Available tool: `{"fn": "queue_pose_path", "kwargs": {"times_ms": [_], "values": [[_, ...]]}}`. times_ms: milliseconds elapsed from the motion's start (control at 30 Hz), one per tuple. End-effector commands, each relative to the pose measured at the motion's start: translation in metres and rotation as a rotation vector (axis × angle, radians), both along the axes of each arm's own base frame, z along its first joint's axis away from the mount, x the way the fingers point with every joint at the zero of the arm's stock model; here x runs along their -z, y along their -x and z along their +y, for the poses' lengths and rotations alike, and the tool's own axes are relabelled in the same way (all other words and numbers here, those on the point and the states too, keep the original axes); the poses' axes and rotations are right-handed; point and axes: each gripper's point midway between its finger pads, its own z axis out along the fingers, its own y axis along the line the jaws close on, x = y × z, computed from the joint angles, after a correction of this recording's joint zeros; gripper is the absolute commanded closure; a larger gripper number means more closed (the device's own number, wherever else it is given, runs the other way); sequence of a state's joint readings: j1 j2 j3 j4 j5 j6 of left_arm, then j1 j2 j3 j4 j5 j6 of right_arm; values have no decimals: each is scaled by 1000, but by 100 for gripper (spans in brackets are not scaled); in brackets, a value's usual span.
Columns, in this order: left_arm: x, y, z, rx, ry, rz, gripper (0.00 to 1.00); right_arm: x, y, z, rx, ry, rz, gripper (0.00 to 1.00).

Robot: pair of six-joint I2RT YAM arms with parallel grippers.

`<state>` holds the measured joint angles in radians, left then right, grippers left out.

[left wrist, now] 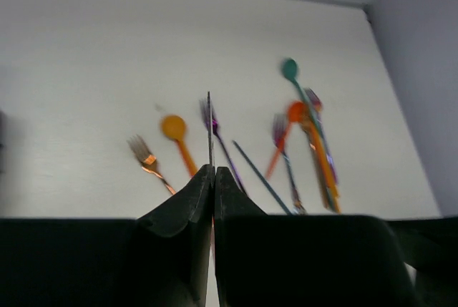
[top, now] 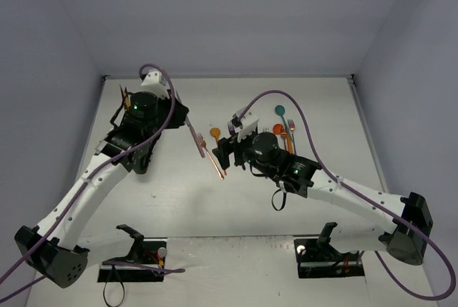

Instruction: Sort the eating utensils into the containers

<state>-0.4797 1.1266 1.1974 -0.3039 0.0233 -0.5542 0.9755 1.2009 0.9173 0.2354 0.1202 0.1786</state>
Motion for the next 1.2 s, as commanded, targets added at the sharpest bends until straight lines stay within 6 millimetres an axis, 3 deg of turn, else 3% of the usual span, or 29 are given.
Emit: {"fn": "queue_pose_path", "kwargs": {"times_ms": [0, 100, 200, 367, 600, 800, 1000, 1167], "values": [[-65, -31, 91, -288, -280, -211, 100, -29, -11, -19, 102, -87, -68, 20], [-84, -52, 142, -436, -323, -253, 100, -22, -12, -29, 126, -88, -56, 19], [-96, -69, 178, -566, -388, -292, 100, -12, -12, -35, 136, -82, -32, 18], [-83, -103, 219, -677, -450, -259, 100, -9, -13, -42, 134, -89, -11, 18], [-59, -139, 246, -744, -455, -229, 100, 9, -15, -51, 128, -75, 24, 18], [-42, -163, 250, -756, -442, -250, 100, 19, -14, -58, 126, -69, 44, 18], [-27, -168, 248, -745, -426, -243, 100, 23, -14, -59, 125, -69, 57, 18], [2, -162, 249, -751, -425, -183, 100, 27, -14, -55, 119, -67, 73, 18]]}}
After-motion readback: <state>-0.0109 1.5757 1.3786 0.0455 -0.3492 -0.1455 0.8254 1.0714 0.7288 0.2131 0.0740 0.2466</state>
